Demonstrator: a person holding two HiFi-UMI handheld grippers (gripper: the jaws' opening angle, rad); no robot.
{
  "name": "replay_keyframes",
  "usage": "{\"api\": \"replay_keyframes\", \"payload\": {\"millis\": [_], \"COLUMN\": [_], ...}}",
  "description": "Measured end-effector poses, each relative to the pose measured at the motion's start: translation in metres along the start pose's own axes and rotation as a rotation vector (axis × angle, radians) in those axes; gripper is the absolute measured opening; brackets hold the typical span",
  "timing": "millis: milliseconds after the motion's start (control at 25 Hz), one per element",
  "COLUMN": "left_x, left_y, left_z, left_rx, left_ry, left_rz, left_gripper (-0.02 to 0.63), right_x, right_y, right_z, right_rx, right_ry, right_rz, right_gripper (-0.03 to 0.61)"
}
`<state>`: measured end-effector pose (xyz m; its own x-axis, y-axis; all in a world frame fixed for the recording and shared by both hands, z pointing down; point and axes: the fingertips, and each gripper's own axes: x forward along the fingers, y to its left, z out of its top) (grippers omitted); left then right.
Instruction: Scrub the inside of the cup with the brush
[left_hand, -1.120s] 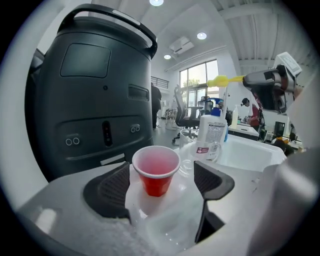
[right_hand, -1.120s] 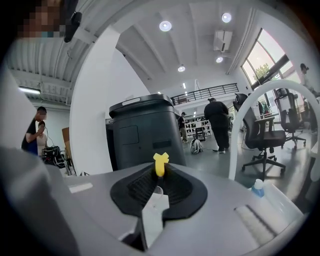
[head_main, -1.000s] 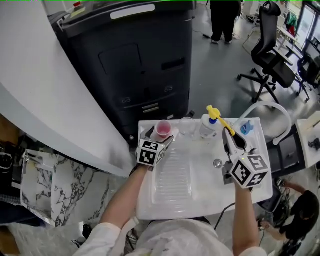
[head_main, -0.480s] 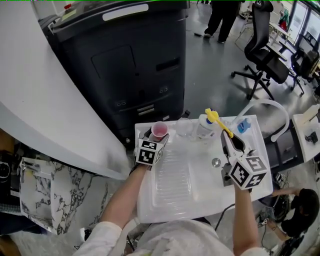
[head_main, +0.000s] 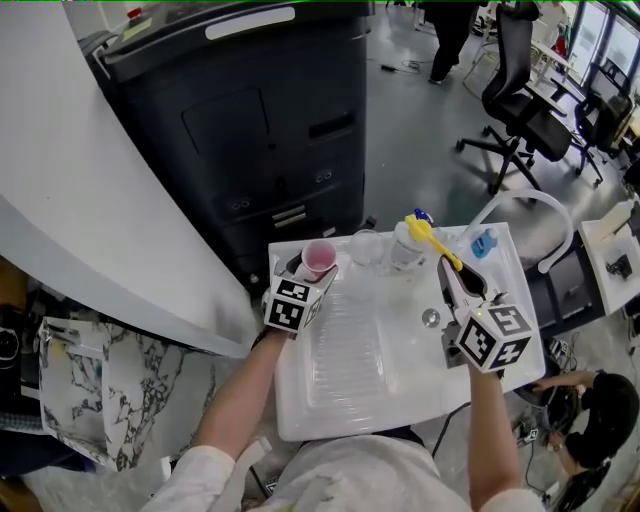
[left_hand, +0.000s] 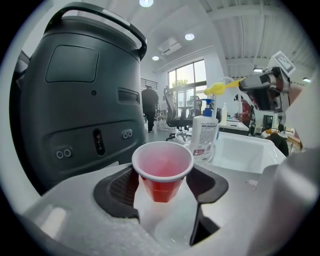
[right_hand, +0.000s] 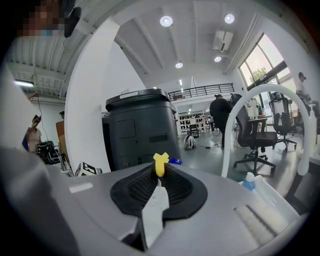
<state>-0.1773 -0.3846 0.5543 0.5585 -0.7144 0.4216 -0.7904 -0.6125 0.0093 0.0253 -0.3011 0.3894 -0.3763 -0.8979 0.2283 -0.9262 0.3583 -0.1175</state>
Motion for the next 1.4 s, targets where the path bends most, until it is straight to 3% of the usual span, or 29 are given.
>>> {"api": "replay_keyframes", "payload": {"millis": [560, 960, 1400], "left_x": [-0.042, -0.038, -0.021], "left_y": [-0.052, -0.113, -0.171], "left_z": [0.072, 0.097, 0.113], "left_rx": [0.093, 0.134, 0.254], "left_ry": [-0.097, -0.085, -0.039], "left_rz": [-0.035, 0.004, 0.031], "left_gripper": [0.299, 0.299, 0.299], "right_x": [-0.018, -0.048, -0.072], "right_y": [0.011, -0.017, -0.03], "right_z": [0.016, 0.026, 0.028], "right_rx": [-0.056, -0.085, -0.187], "right_ry": [-0.003, -0.01, 0.022], "right_rz": [0.119, 0.247, 0.442], "right_gripper": [0.034, 0.034, 0.034]}}
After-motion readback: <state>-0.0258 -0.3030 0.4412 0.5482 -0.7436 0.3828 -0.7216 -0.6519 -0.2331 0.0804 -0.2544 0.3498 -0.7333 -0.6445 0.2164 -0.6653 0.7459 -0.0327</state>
